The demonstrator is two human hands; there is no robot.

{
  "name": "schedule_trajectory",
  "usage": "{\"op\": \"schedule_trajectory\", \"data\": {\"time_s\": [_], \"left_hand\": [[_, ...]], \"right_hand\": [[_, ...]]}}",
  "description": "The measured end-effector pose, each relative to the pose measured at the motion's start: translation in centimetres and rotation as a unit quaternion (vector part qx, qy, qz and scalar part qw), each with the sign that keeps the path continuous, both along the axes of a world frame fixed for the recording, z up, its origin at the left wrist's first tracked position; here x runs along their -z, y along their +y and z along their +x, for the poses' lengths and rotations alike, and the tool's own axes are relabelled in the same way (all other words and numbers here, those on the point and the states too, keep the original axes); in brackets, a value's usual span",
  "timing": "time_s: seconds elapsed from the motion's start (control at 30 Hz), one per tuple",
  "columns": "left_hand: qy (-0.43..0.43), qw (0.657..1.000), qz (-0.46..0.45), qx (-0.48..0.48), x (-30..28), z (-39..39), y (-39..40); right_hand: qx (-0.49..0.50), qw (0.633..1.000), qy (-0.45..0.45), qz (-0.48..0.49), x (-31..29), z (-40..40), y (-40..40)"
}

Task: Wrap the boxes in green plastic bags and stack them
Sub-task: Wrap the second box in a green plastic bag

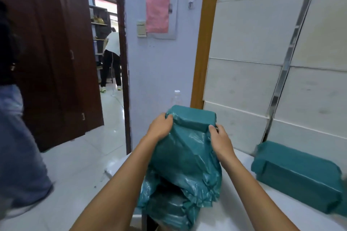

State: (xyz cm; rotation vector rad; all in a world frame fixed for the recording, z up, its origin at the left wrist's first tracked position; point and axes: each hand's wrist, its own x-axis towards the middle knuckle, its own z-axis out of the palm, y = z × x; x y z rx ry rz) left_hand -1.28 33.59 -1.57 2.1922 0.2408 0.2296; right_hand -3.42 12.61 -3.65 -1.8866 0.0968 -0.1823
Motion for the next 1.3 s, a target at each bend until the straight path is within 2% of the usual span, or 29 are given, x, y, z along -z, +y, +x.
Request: {"op": "schedule_trajectory", "data": {"time_s": [0.2, 0.43, 0.53, 0.7, 0.87, 1.0, 1.07, 1.17, 1.23, 1.3], "left_hand": [[-0.096, 0.993, -0.047, 0.052, -1.7, -2.7, -4.1], [-0.176, 0.962, -0.130, 0.161, -3.7, -8.3, -13.2], [-0.149, 0.956, -0.145, 0.209, -2.0, -10.9, -17.7], [-0.079, 0.955, -0.117, 0.262, 3.5, -15.2, -23.5], [-0.021, 0.953, -0.105, 0.282, 9.6, -17.3, -25.6], [-0.042, 0.952, -0.060, 0.297, 11.7, -16.7, -25.5], [-0.094, 0.949, -0.015, 0.299, 11.5, -16.0, -25.1], [-0.185, 0.919, 0.097, 0.334, 10.5, -14.8, -24.9], [-0.213, 0.890, 0.164, 0.367, 10.3, -14.1, -25.3], [-0.215, 0.876, 0.194, 0.387, 10.8, -13.5, -25.7]], "right_hand": [[0.052, 0.997, -0.064, 0.009, -1.7, -2.5, -3.6], [0.143, 0.980, -0.136, -0.010, -3.5, -11.5, -13.4], [0.193, 0.972, -0.132, -0.011, -2.4, -15.8, -18.4], [0.240, 0.967, -0.091, -0.005, 2.0, -22.4, -23.9], [0.231, 0.972, -0.047, -0.012, 8.0, -24.6, -25.6], [0.196, 0.980, -0.008, -0.037, 9.6, -24.2, -26.3], [0.183, 0.980, -0.019, -0.080, 9.1, -24.2, -26.7], [0.170, 0.946, -0.074, -0.265, 8.6, -23.6, -26.9], [0.132, 0.919, -0.089, -0.360, 9.0, -22.5, -26.7], [0.110, 0.903, -0.082, -0.408, 10.1, -21.3, -26.4]]}}
